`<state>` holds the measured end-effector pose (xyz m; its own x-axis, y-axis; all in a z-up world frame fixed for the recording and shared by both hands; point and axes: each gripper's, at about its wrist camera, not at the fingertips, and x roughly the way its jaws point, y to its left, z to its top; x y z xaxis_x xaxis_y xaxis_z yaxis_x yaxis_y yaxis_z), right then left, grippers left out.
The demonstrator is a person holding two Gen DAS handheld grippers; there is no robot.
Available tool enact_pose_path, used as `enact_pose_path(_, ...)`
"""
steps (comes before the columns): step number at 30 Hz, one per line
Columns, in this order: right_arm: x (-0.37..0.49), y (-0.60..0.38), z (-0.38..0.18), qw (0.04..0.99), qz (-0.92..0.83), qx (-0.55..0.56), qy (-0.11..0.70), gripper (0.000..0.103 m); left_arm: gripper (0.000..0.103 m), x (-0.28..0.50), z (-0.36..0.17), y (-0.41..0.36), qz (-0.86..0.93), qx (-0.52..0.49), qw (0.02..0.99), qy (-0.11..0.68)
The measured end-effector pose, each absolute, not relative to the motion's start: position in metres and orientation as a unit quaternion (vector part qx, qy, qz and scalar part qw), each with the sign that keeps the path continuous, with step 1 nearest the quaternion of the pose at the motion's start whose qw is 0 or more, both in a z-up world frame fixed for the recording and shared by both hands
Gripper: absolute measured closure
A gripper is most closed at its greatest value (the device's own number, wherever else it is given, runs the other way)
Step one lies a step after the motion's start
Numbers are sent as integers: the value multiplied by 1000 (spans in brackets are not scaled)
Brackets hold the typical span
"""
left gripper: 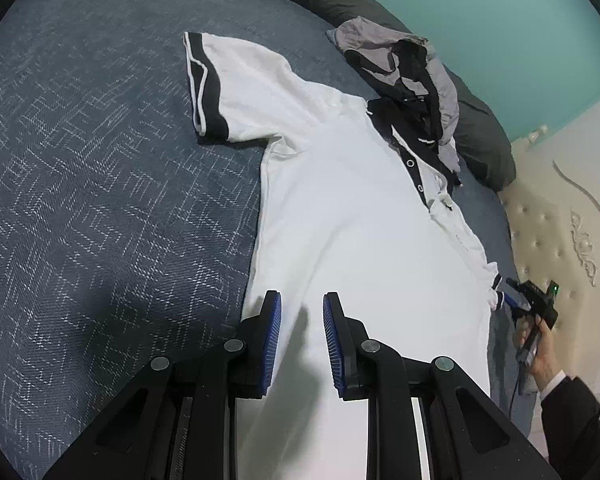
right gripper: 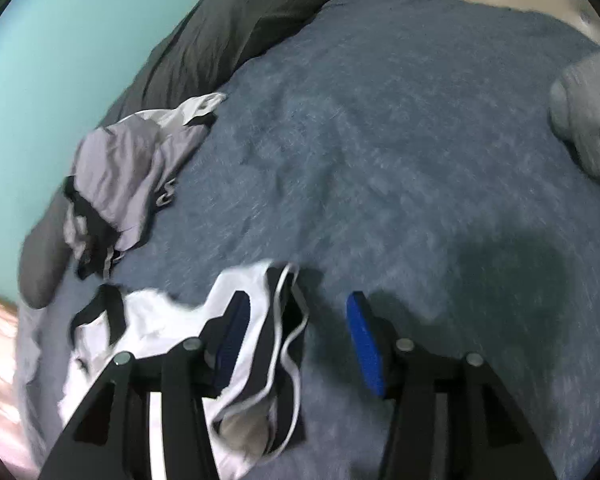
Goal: Fold clothes
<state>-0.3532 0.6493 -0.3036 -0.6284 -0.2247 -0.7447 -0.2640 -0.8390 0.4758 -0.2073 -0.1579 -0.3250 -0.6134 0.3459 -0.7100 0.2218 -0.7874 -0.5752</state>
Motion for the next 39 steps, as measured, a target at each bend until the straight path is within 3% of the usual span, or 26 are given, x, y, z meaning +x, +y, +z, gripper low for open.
enact_pose_path(11,-315,589,-298,-86,855,-448,247,53,79,-204,-319,-156,839,-433,43,-327)
enact_pose_path(15,-318,584,-310,-77,852,-462,234,92,79,-204,-318,-159,839,-431,41,-329)
enact_pose_path(17,-317,584,-315,-67,852,-467,228,100,79,-204,-319,-160,838,-432,40,-330)
enact_pose_path(28,-278,613,-327,-44,838,-454,301,102,79,-204,-318,-160,839,-431,40,-331)
enact_pose_path(39,-280,612,-326,-40,848,-454,270,101,79,-203,-319,-160,837,-432,41,-333)
